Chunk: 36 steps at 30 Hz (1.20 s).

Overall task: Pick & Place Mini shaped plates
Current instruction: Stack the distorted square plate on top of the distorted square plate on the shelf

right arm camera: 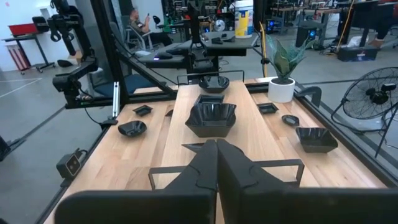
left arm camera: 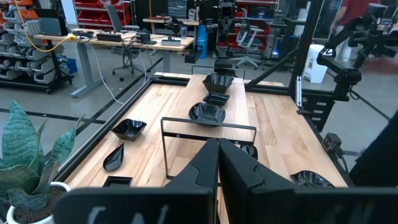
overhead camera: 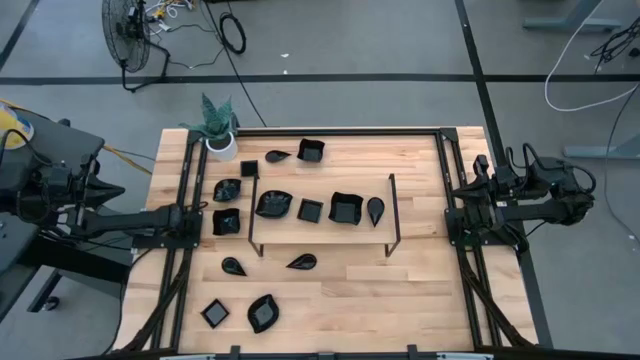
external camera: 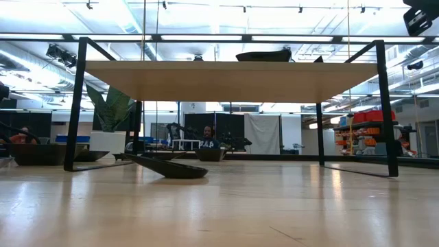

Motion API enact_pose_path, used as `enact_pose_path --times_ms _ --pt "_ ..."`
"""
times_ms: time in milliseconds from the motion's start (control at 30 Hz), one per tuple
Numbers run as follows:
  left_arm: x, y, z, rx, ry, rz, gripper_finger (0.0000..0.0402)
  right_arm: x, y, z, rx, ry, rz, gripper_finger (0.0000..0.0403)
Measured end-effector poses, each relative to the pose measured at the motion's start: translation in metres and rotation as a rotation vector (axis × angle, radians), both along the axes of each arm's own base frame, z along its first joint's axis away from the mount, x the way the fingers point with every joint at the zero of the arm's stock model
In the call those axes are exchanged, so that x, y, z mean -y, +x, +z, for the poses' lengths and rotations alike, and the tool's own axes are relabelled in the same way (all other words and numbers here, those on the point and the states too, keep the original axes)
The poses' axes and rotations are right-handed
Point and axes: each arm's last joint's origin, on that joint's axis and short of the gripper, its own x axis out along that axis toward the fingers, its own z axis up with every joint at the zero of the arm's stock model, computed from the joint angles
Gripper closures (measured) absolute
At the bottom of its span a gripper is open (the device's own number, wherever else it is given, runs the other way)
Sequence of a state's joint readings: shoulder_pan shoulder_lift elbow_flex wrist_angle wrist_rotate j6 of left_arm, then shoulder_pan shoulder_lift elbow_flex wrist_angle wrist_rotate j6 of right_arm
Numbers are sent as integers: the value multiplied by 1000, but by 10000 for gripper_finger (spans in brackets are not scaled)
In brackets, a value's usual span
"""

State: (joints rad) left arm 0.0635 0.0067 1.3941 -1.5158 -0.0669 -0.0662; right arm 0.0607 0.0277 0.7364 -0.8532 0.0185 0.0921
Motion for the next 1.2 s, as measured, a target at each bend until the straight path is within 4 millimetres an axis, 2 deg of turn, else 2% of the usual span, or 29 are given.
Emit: enact_pose_path --times_ms 867,1067,1200 --pt "0 0 0 -2 33 4 383 0 0 0 -1 0 0 398" --pt "0 1 6 63 -21 11 383 0 0 0 -1 0 0 398" --pt "-1 1 12 126 14 40 383 0 0 0 -1 0 0 398"
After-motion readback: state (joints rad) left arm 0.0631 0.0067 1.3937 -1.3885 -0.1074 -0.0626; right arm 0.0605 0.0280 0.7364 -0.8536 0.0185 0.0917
